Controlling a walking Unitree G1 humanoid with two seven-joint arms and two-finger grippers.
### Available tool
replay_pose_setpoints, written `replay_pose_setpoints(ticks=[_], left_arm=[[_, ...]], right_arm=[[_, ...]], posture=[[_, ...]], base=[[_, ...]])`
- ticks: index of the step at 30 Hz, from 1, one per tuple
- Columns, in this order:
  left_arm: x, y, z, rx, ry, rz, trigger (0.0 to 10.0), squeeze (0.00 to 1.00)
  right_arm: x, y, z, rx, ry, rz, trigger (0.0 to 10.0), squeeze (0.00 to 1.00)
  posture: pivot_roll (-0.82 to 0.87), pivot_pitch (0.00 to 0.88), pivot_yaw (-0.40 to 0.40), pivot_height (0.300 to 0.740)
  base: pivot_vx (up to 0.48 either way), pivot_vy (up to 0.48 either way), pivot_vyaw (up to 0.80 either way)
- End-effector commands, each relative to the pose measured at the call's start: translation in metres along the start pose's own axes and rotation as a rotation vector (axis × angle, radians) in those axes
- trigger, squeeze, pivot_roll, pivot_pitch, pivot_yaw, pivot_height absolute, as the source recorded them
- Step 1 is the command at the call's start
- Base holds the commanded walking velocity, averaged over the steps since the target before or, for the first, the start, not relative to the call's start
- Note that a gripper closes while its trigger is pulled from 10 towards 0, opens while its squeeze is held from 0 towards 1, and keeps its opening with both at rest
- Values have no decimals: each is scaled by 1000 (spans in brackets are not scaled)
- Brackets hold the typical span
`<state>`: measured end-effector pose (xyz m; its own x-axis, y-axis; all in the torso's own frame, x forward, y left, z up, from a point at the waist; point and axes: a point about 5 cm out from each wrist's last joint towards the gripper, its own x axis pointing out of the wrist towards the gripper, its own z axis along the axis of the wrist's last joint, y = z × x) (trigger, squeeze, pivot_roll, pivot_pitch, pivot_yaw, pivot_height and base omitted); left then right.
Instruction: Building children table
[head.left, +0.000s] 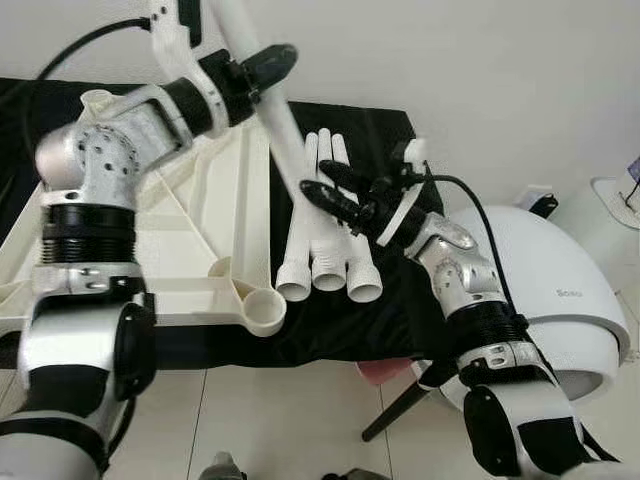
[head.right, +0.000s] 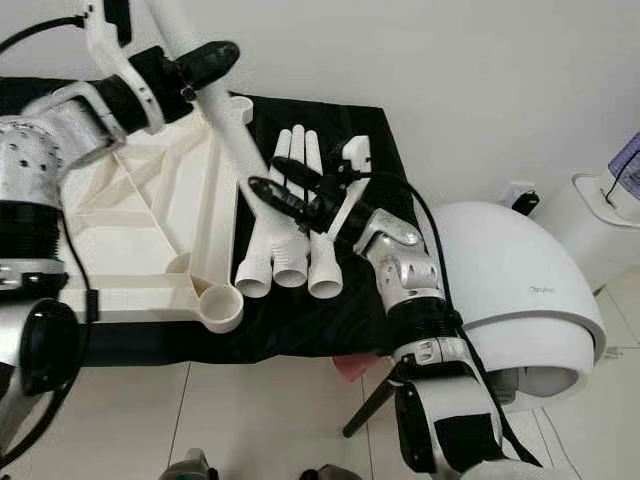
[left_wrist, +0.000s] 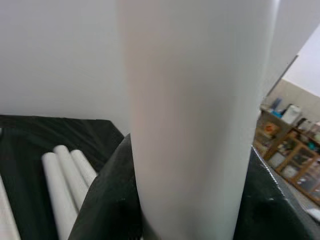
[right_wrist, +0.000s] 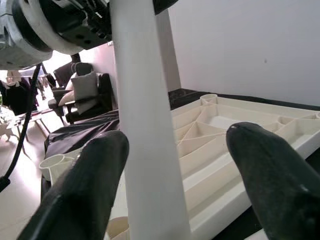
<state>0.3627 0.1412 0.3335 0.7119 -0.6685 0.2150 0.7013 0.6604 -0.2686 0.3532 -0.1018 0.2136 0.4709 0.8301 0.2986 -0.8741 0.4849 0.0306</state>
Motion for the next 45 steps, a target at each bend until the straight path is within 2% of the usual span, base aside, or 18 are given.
replay_pose_setpoints(ticks=[1, 8, 10, 12, 13, 14, 15, 17, 20, 24, 27, 29, 38, 45], left_arm=[[2, -11, 1, 98, 3, -78, 10000, 0], [3, -21, 8, 206, -7, -123, 10000, 0], [6, -31, 17, 278, -30, -154, 10000, 0], [6, -31, 17, 278, -30, -154, 10000, 0], [8, -35, 21, 305, -38, -163, 10000, 0], [10, -41, 23, 321, -45, -179, 10000, 0], [12, -46, 25, 326, -51, -202, 10000, 0], [13, -50, 26, 329, -54, -217, 10000, 0], [18, -65, 26, 337, -62, -275, 10000, 0], [19, -71, 23, 355, -55, -298, 10000, 0], [20, -76, 20, 373, -42, -324, 10000, 0], [21, -80, 17, 381, -22, -349, 10000, 0], [22, -79, 10, 386, 8, -351, 10000, 0], [22, -82, 13, 382, 1, -361, 10000, 0]], right_arm=[[1, -3, 3, 6, 9, -3, 10000, 1000], [0, -3, 7, -19, 44, 17, 10000, 1000], [3, -3, 10, -42, 85, 33, 10000, 1000], [3, -3, 10, -42, 85, 33, 10000, 1000], [3, -3, 11, -53, 104, 37, 10000, 1000], [5, -2, 10, -65, 130, 49, 10000, 624], [7, -1, 9, -77, 158, 52, 10000, 0], [8, 0, 8, -83, 175, 54, 10000, 0], [17, 5, 8, -102, 209, 88, 10000, 0], [21, 6, 10, -121, 213, 97, 10000, 0], [25, 7, 14, -156, 210, 106, 10000, 0], [32, 6, 22, -210, 195, 103, 10000, 0], [36, 2, 37, -250, 177, 94, 10000, 0], [33, -3, 35, -247, 202, 67, 10000, 0]], posture=[[66, 0, -64, 740], [65, 0, -71, 740], [65, 0, -75, 740], [65, 0, -75, 740], [66, 0, -76, 740], [65, 0, -77, 740], [65, 0, -77, 740], [65, 0, -77, 740], [66, 0, -77, 740], [67, 0, -76, 740], [69, 0, -75, 740], [71, 0, -73, 740], [73, 0, -72, 740], [70, 0, -70, 740]], base=[[0, 0, 0], [0, 0, 0], [0, 0, 0], [0, 0, 0], [0, 0, 0], [0, 0, 0], [0, 0, 0], [0, 0, 0], [0, 0, 0], [0, 0, 0], [0, 0, 0], [0, 0, 0], [0, 0, 0], [0, 0, 0]])
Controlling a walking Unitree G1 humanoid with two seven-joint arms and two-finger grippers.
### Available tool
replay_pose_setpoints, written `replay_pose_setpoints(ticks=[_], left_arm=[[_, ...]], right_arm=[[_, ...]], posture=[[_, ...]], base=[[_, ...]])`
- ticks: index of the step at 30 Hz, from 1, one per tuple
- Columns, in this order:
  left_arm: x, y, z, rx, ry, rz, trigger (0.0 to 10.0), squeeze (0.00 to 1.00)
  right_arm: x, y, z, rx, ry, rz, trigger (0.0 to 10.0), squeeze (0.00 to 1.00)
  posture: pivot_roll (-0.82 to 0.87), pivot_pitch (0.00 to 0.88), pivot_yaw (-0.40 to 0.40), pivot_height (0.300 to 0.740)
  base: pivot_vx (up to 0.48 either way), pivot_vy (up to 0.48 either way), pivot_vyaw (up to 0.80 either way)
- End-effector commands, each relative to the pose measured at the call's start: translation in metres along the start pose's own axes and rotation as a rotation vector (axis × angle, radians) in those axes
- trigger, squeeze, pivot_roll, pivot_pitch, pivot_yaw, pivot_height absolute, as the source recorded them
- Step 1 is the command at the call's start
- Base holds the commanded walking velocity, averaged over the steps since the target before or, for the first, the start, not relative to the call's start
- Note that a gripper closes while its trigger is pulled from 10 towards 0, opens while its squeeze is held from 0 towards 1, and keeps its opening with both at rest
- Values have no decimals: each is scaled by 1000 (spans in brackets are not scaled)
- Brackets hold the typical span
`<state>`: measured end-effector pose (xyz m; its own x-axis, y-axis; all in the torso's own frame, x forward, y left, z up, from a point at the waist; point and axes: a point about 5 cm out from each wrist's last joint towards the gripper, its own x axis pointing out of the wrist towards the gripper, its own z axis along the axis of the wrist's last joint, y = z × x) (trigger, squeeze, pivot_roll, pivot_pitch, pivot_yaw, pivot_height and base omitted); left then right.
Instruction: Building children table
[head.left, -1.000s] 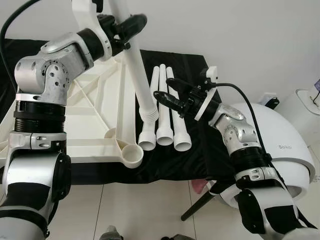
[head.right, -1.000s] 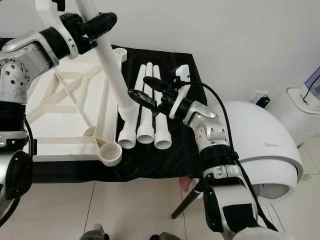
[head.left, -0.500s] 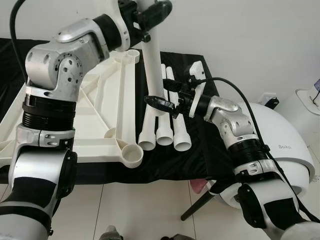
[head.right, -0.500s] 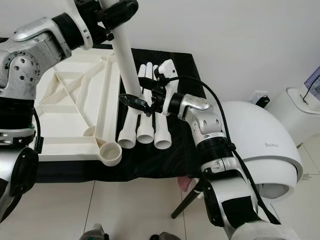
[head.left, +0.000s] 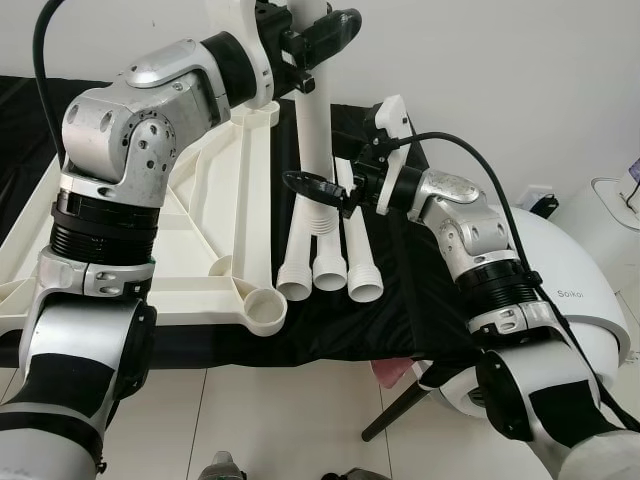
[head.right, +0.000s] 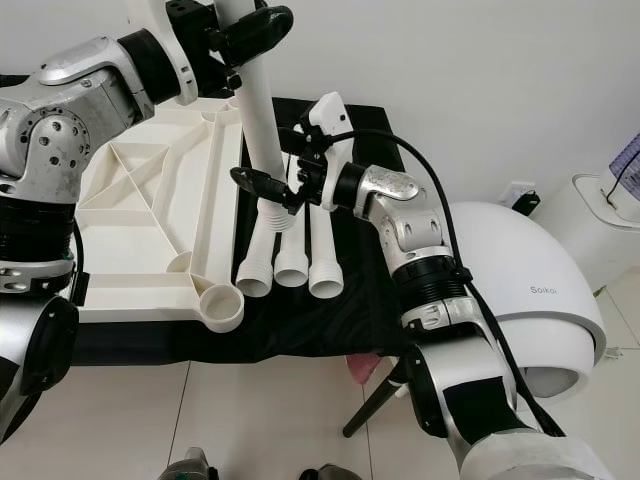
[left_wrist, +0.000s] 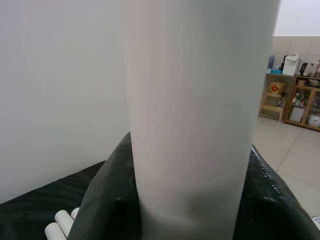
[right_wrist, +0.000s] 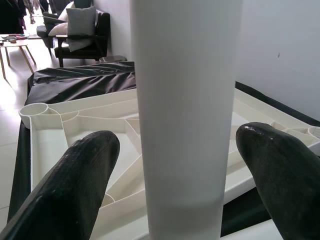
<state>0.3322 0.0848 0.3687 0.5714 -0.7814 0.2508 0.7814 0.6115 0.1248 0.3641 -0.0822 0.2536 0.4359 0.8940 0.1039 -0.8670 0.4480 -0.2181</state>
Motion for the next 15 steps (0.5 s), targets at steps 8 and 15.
replay_pose_setpoints(ticks=[8, 15], left_arm=[[1, -16, 8, 21, -18, -190, 10000, 0], [1, -18, 8, 20, -19, -196, 10000, 0]], right_arm=[[0, -5, -1, 1, 18, -18, 10000, 0], [1, -4, -2, 19, 15, -11, 2902, 0]], posture=[[71, 0, -71, 740], [73, 0, -73, 740]], base=[[0, 0, 0], [0, 0, 0]])
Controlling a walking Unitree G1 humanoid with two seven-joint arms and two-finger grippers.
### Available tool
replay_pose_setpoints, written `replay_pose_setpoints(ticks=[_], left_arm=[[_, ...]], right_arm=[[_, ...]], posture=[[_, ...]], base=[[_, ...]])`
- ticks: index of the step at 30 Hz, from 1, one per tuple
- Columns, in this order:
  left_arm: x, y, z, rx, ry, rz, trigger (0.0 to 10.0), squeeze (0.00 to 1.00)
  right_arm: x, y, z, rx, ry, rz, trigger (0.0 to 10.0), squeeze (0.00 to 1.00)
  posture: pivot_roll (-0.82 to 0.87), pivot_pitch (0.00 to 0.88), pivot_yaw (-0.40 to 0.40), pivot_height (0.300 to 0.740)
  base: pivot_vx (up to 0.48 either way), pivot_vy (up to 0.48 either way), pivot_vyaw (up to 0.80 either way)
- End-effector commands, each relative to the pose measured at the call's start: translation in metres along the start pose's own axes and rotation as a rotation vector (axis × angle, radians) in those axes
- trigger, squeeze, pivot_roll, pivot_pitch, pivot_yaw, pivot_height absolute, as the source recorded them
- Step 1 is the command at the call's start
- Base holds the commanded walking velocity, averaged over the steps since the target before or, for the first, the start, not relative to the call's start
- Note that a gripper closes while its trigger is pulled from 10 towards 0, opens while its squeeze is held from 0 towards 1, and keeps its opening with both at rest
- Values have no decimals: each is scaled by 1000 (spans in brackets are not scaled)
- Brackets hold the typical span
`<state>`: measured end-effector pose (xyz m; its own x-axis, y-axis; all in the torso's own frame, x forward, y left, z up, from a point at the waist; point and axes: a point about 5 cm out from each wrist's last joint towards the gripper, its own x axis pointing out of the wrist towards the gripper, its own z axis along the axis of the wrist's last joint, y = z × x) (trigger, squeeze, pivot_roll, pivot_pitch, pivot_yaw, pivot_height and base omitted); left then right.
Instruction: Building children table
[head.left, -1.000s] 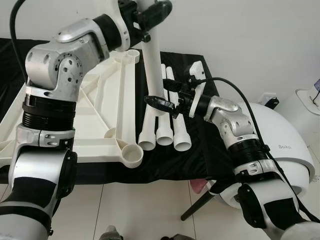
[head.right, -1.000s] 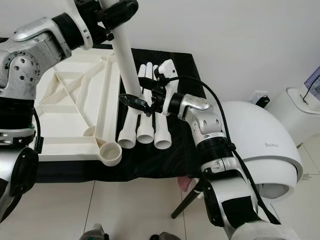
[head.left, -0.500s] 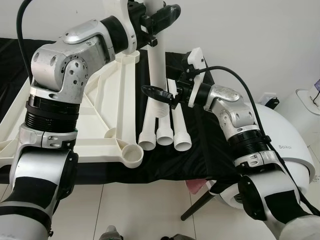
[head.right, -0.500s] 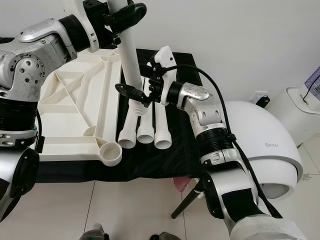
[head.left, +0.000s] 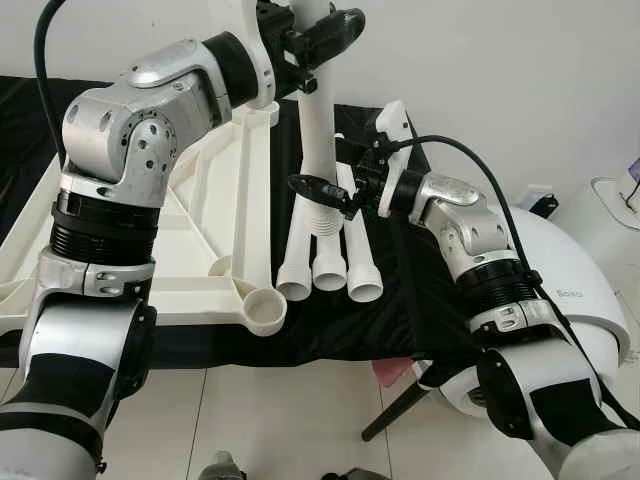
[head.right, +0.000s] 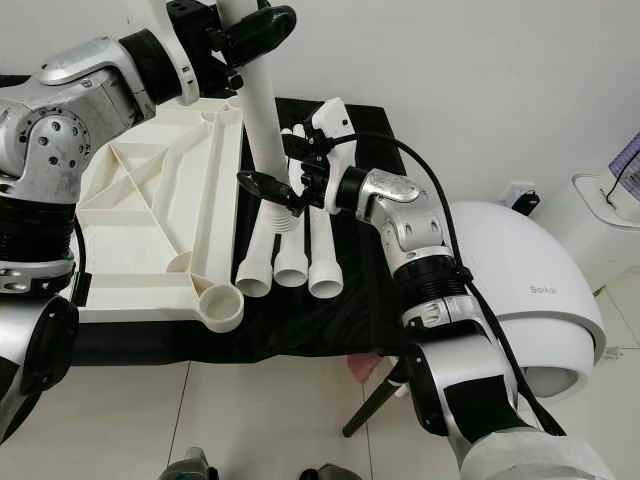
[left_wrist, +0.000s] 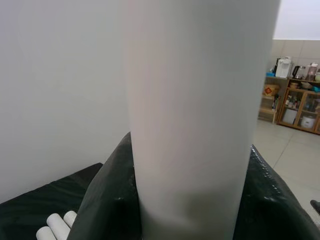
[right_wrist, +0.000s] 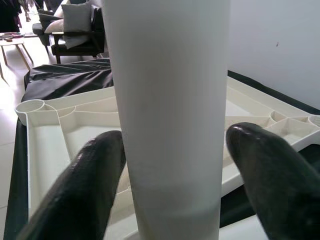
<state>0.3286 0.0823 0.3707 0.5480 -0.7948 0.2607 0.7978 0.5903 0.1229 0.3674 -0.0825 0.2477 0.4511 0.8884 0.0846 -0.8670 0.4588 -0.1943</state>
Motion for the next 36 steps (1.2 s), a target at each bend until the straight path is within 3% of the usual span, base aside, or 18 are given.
replay_pose_setpoints(ticks=[1, 2, 3, 4, 24, 25, 26, 29, 30, 36], left_arm=[[1, -14, 5, 28, -4, -171, 10000, 0], [1, -15, 5, 30, -2, -174, 10000, 0], [2, -16, 4, 32, -1, -175, 10000, 0], [2, -16, 4, 33, 1, -176, 10000, 0], [3, -21, -2, 31, 12, -192, 10000, 0], [3, -21, -2, 24, 10, -192, 10000, 227], [3, -21, -2, 19, 10, -192, 10000, 510], [3, -21, -2, 17, 11, -192, 10000, 510], [4, -21, -2, 21, 14, -191, 10000, 0], [4, -20, -2, 36, 18, -189, 10000, 0]], right_arm=[[1, -2, 5, -4, -7, 1, 2902, 0], [1, -2, 5, 0, -13, 5, 1137, 0], [2, -2, 6, 2, -16, 7, 1137, 0], [2, -2, 7, 6, -19, 10, 0, 0], [5, -3, 9, 20, -28, 17, 0, 0], [6, -2, 9, 20, -27, 17, 0, 0], [6, -3, 8, 20, -22, 14, 3490, 0], [6, -3, 8, 19, -17, 12, 3490, 0], [7, -3, 8, 17, -11, 10, 10000, 0], [8, -3, 8, 10, -5, 11, 10000, 0]], posture=[[73, 0, -73, 740], [72, 0, -73, 740], [72, 0, -73, 740], [72, 0, -73, 740], [68, 0, -75, 740], [68, 0, -75, 740], [67, 0, -74, 740], [67, 0, -74, 740], [67, 0, -74, 740], [67, 0, -73, 740]], base=[[0, 0, 0], [0, 0, 0], [0, 0, 0], [0, 0, 0], [0, 0, 0], [0, 0, 0], [0, 0, 0], [0, 0, 0], [0, 0, 0], [0, 0, 0]])
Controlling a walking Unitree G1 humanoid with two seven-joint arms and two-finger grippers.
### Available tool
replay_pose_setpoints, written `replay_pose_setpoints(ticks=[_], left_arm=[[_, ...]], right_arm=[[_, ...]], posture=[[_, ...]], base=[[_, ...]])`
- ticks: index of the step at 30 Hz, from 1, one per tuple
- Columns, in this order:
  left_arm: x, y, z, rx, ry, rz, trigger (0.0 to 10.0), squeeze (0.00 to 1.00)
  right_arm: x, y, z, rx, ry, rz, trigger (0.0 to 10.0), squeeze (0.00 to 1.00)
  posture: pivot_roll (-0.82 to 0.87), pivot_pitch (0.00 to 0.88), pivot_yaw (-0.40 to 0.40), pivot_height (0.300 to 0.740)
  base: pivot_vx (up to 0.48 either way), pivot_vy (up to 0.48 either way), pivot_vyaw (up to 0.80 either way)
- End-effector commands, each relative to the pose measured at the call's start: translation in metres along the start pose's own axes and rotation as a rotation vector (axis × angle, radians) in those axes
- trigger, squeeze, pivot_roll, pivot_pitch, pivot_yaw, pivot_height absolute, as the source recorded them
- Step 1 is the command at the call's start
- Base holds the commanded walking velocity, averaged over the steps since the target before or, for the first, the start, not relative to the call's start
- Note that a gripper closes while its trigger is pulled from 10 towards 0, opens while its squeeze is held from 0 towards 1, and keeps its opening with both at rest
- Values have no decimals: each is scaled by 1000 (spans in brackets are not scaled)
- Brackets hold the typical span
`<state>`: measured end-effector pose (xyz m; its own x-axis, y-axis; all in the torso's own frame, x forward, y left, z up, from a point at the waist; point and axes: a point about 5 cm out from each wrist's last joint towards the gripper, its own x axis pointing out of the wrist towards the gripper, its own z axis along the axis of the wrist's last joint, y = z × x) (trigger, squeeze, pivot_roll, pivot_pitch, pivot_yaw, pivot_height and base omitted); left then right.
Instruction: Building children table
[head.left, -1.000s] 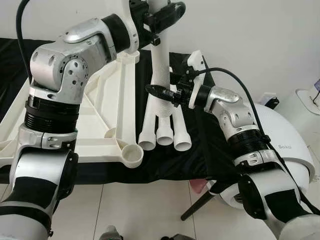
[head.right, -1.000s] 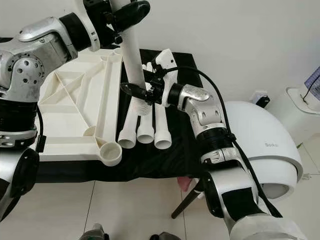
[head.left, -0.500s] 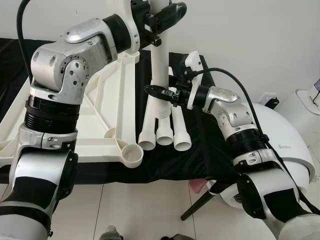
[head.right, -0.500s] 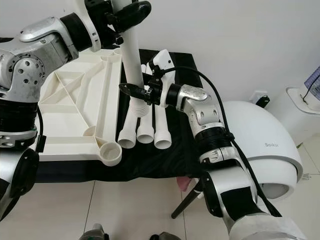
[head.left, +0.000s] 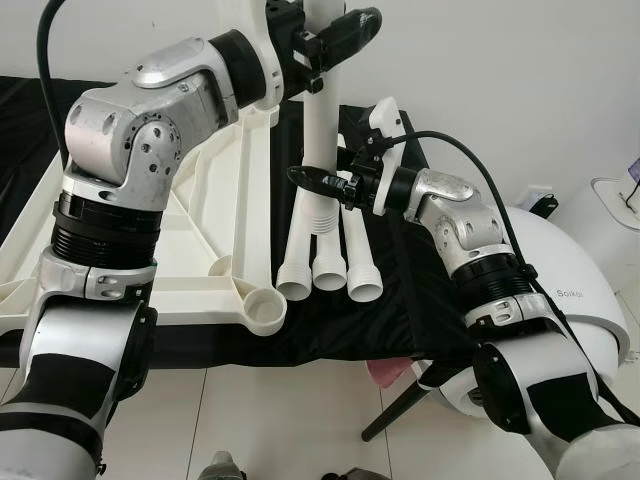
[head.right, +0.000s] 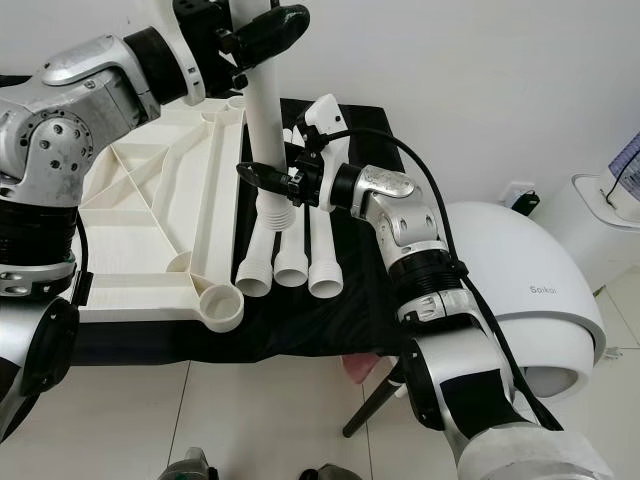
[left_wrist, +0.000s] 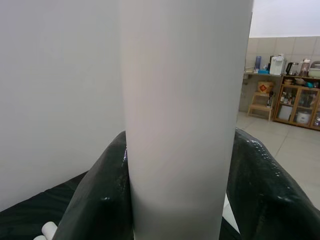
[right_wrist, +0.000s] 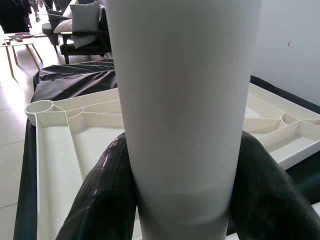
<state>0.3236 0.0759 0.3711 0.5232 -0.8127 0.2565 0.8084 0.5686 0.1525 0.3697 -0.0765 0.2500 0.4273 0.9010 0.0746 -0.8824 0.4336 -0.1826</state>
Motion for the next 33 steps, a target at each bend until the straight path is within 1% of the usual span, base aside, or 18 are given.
replay_pose_setpoints(ticks=[1, 2, 3, 5, 11, 17, 18, 19, 20, 23, 25, 26, 28, 29, 31, 32, 33], left_arm=[[2, -12, -3, 13, 17, -158, 10000, 0], [2, -12, -3, -1, 15, -156, 10000, 0], [2, -11, -3, -7, 14, -152, 10000, 1000], [1, -9, -2, -29, 11, -148, 10000, 1000], [0, -9, -1, -11, 11, -133, 10000, 1000], [-2, -7, 0, -14, 15, -126, 10000, 1000], [-4, -5, -2, -11, 22, -121, 10000, 882], [-4, -5, -2, -11, 22, -121, 10000, 882], [-6, -2, -3, -15, 29, -105, 10000, 0], [-9, 1, -5, -26, 29, -90, 10000, 0], [-19, 8, -9, -43, 32, -48, 10000, 0], [-19, 8, -9, -43, 32, -48, 10000, 0], [-28, 15, -13, -58, 33, -12, 10000, 0], [-28, 15, -13, -58, 33, -12, 10000, 0], [-36, 19, -19, -67, 38, 18, 10000, 0], [-36, 19, -19, -67, 38, 18, 10000, 0], [-43, 23, -26, -65, 49, 49, 10000, 0]], right_arm=[[1, -3, 6, -5, -10, -17, 10000, 0], [1, -4, 6, -5, -11, -18, 10000, 0], [2, -4, 6, -5, -10, -20, 10000, 0], [2, -4, 6, -4, -8, -27, 10000, 0], [3, -7, 6, 15, -7, -52, 10000, 0], [3, -9, 4, 27, -11, -78, 10000, 0], [3, -10, 4, 33, -18, -90, 10000, 0], [3, -10, 4, 33, -18, -90, 10000, 0], [2, -11, 4, 35, -34, -98, 10000, 0], [0, -13, 5, 43, -57, -117, 10000, 0], [-6, -17, 4, 70, -103, -160, 10000, 0], [-6, -17, 4, 70, -103, -160, 10000, 0], [-11, -21, 3, 91, -131, -200, 10000, 0], [-11, -21, 3, 91, -131, -200, 10000, 0], [-17, -23, 1, 104, -151, -233, 10000, 0], [-17, -23, 1, 104, -151, -233, 10000, 0], [-20, -24, -1, 114, -165, -260, 10000, 0]], posture=[[67, 0, -73, 740], [68, 0, -73, 740], [68, 0, -73, 740], [68, 0, -73, 740], [69, 0, -73, 740], [72, 0, -73, 740], [72, 0, -73, 740], [72, 0, -73, 740], [76, 0, -71, 740], [77, 0, -71, 740], [78, 0, -69, 740], [78, 0, -69, 740], [77, 0, -65, 740], [77, 0, -65, 740], [79, 0, -64, 740], [79, 0, -64, 740], [79, 0, -63, 740]], base=[[0, 0, 0], [0, 0, 0], [0, 0, 0], [0, 0, 0], [0, 0, 0], [0, 0, 0], [0, 0, 0], [0, 0, 0], [0, 0, 0], [0, 0, 0], [0, 0, 0], [0, 0, 0], [0, 0, 0], [0, 0, 0], [0, 0, 0], [0, 0, 0], [0, 0, 0]])
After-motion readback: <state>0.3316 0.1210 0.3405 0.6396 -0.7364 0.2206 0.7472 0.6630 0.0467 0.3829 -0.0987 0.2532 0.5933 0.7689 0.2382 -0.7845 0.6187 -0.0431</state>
